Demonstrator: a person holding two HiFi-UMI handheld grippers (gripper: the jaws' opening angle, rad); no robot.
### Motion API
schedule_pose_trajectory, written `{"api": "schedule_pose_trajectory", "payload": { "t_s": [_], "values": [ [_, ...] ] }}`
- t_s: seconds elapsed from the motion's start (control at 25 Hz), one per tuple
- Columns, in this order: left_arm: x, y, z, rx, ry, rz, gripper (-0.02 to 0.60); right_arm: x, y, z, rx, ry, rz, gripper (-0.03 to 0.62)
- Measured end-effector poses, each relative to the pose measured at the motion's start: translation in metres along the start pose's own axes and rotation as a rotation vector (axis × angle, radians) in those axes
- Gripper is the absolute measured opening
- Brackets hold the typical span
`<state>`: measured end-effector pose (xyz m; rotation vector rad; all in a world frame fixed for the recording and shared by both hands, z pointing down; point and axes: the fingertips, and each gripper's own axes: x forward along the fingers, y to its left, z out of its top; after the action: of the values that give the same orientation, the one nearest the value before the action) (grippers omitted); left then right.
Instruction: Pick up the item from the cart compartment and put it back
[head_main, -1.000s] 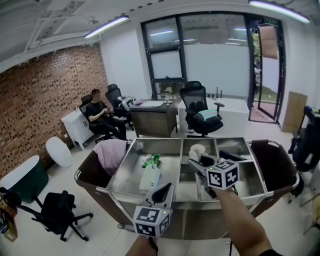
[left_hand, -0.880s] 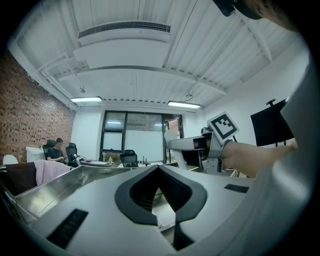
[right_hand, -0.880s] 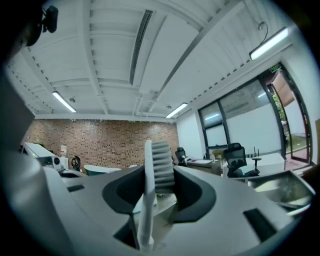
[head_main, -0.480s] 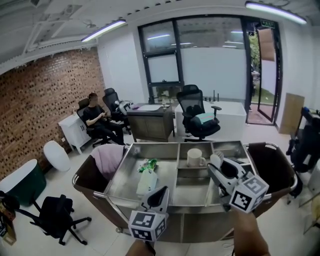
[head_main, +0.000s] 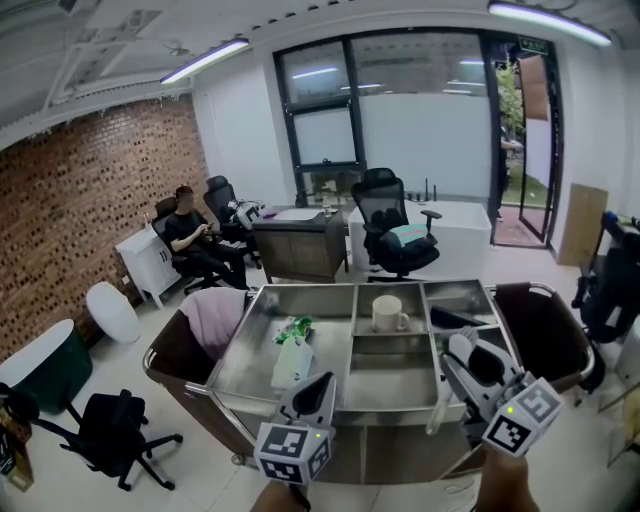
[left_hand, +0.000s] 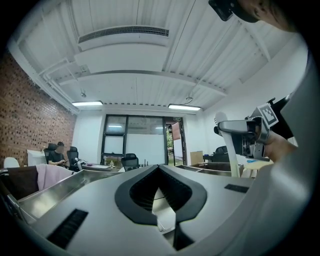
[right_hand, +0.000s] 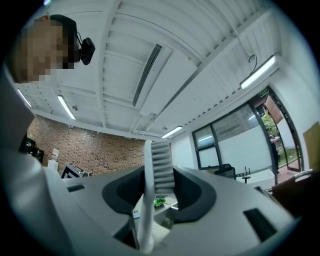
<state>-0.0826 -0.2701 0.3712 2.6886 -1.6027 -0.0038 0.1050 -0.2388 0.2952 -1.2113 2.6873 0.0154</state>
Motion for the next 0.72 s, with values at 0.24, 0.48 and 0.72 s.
{"api": "schedule_pose_trajectory", "payload": {
  "t_s": [0.24, 0.48, 0.72],
  "values": [
    [0.001, -0.001, 0.0, 0.002, -0.008, 0.01, 0.001, 0.004, -0.001, -0.01, -0.009, 0.026, -0.004, 0.173],
    [0.001, -0.001, 0.003, -0.015, -0.004, -0.002, 0.0, 0.007, 0.002, -0.01, -0.012, 0.033, 0.003, 0.173],
    [0.001, -0.001, 0.0, -0.017, -0.013, 0.006, 0.0, 0.008, 0.0, -0.013, 0.001, 0.032, 0.004, 0.173]
  ]
}}
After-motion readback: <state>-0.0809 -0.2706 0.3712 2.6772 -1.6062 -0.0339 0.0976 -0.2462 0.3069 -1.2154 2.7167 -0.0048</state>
